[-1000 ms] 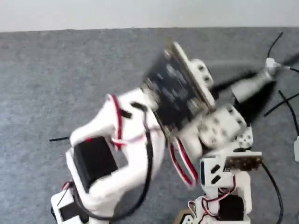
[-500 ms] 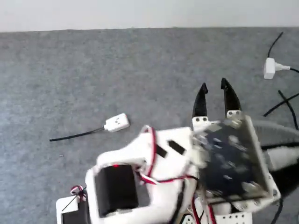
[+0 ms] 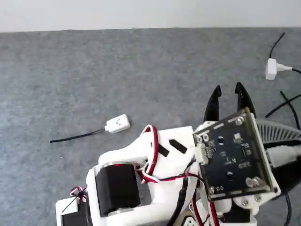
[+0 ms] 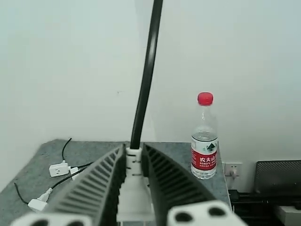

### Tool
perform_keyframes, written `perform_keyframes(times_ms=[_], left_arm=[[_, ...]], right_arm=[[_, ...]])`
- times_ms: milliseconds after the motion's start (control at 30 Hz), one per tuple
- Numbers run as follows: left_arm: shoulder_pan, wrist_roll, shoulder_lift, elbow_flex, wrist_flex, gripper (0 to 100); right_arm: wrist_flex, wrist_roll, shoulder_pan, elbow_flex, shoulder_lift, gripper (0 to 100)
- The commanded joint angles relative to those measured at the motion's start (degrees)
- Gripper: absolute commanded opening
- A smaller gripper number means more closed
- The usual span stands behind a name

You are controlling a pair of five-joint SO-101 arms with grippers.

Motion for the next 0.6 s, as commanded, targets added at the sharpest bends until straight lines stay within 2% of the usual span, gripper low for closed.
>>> perform_keyframes(times_ms=[0,567], left_arm=[[-0.97,0.18,-2.02,-2.68,-1.85,1],[-0.88,0.26,-1.67,-3.65,-1.49,1]], right_arm=[[2.15,-0.70,-0.57,-3.52,-1.71,16.2],[4.62,-0.70,-0.66,-3.96,-2.15,16.2]])
